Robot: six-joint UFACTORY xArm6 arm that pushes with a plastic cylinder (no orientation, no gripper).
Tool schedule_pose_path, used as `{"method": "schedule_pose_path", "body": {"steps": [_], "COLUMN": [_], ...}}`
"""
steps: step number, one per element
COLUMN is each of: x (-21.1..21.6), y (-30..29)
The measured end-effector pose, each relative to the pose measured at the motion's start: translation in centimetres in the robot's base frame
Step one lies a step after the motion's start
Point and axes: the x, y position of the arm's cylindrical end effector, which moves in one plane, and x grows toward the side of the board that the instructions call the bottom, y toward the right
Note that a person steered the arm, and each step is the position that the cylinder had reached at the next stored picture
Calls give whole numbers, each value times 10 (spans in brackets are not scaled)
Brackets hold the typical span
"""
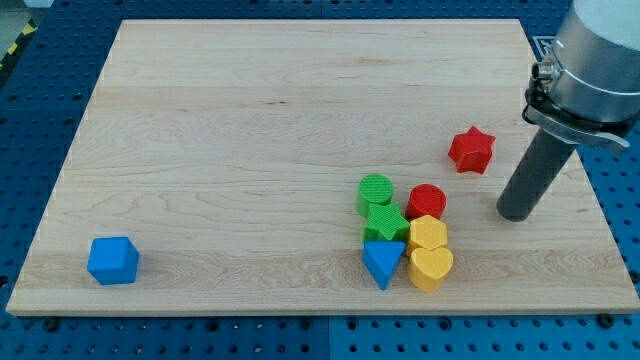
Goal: Move the red star close to the group of blocks
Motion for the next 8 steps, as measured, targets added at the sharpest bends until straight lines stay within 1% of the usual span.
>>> {"method": "schedule_pose_path", "body": {"steps": [1,3,4,5,6,7,8], "x": [0,-45,-71,-87,-87,-84,-72], "y": [26,57,45,25,1,-1,-2]}}
